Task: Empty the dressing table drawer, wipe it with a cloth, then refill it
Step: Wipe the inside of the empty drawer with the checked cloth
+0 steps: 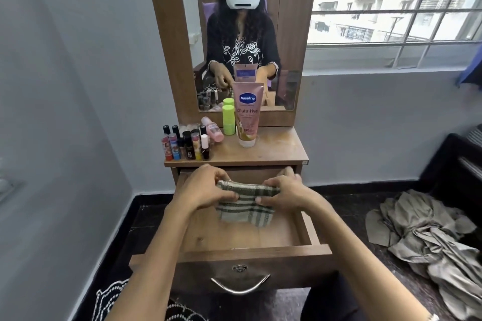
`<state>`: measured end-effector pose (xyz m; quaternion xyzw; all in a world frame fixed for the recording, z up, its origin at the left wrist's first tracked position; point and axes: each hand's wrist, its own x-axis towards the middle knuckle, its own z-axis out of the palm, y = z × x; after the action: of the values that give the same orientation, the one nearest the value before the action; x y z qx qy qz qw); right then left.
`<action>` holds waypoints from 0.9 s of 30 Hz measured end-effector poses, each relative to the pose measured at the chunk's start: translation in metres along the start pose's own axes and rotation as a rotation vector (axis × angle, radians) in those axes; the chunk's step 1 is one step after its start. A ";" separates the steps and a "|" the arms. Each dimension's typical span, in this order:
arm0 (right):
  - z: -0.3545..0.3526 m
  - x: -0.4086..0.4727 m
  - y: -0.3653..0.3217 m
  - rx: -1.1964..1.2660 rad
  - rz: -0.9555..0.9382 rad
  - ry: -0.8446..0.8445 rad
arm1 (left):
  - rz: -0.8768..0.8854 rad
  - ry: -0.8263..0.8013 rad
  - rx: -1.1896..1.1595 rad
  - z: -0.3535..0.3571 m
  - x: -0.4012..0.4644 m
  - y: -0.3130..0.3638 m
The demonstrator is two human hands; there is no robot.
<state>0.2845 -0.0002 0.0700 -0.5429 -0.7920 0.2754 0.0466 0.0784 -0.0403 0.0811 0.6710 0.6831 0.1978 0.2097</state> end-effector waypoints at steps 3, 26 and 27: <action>-0.015 -0.002 0.011 0.351 -0.125 -0.125 | 0.029 -0.162 -0.344 -0.007 0.008 0.010; -0.096 0.101 0.055 0.643 0.019 0.409 | -0.350 0.033 -1.506 0.078 0.079 0.093; -0.100 0.109 0.055 0.570 0.014 0.411 | -0.351 0.056 -1.471 0.081 0.085 0.095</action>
<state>0.3231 0.1496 0.1036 -0.5578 -0.6533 0.3707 0.3530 0.2010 0.0458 0.0642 0.2342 0.4770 0.5832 0.6144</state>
